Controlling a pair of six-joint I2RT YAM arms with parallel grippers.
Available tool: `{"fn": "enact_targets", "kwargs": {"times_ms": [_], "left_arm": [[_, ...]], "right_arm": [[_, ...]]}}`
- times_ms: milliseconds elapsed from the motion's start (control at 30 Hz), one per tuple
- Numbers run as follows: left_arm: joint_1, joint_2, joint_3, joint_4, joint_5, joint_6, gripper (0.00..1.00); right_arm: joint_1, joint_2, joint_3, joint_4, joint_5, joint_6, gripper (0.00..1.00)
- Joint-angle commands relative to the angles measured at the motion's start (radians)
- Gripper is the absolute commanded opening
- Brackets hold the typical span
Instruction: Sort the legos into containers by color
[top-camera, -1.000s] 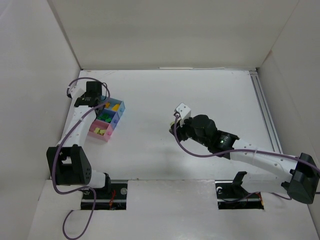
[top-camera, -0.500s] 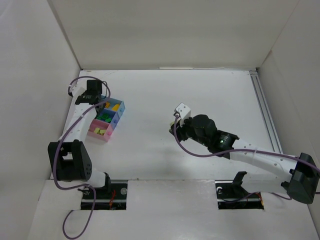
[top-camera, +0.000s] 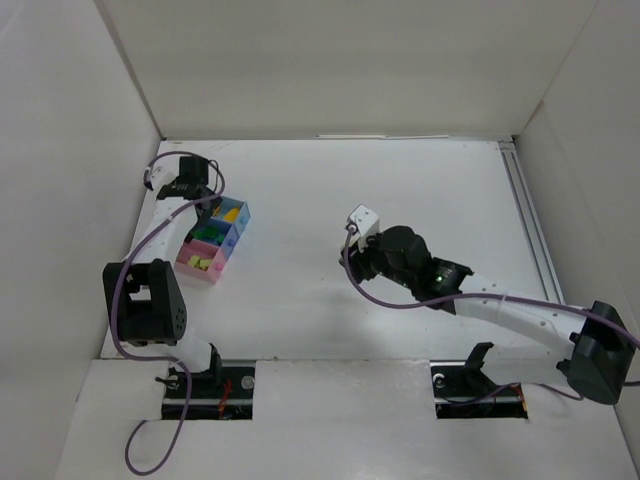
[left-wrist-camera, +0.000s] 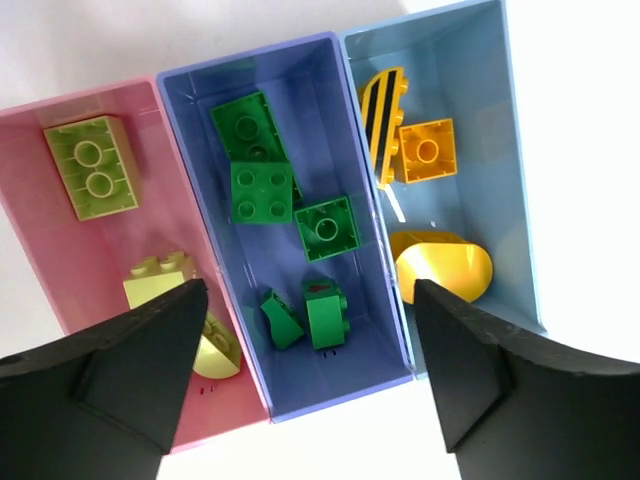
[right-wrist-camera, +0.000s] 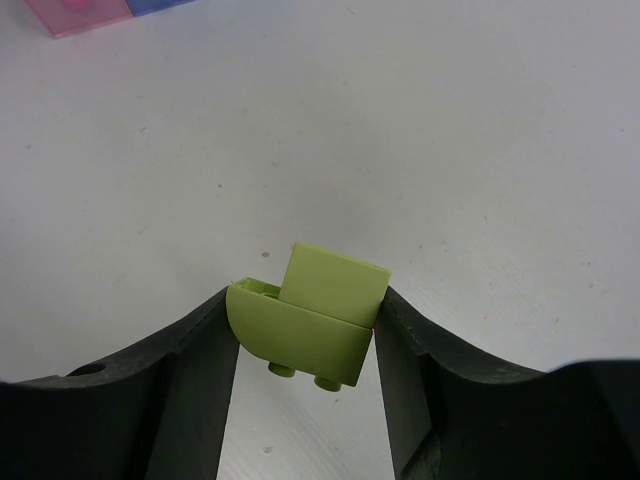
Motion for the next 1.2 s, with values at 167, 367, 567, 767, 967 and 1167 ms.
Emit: {"fn": "enact_targets", "kwargs": {"times_ms": [167, 367, 567, 767, 967, 1167], "left_arm": [[-0.026, -0.204, -0.036, 0.083, 0.333, 0.216, 0.98], [-0.135, -0.424, -0.248, 0.445, 1.137, 0.362, 1.0], [-0.286, -0.457, -0.329, 0.602, 1.387, 0.342, 1.0], [-0.382, -0.457, -0.378, 0.684, 1.472, 0.336, 1.0], [-0.43, -0.457, -0.414, 0.728, 1.541, 0.316, 1.0], [-0.452, -0.435, -0.405, 0.703, 1.541, 0.334, 1.0]], "right_arm": [[-0.005, -0.097, -0.016, 0.028, -0.325, -0.207, 0.33], [-0.005, -0.138, -0.025, 0.028, -0.546, -0.266, 0.33], [-0.005, -0.117, 0.007, 0.01, -0.67, -0.297, 0.33], [-0.005, -0.107, 0.027, 0.01, -0.67, -0.315, 0.33], [-0.005, -0.107, 0.047, 0.01, -0.534, -0.324, 0.33], [-0.005, -0.117, 0.047, 0.049, -0.483, -0.304, 0.33]]}}
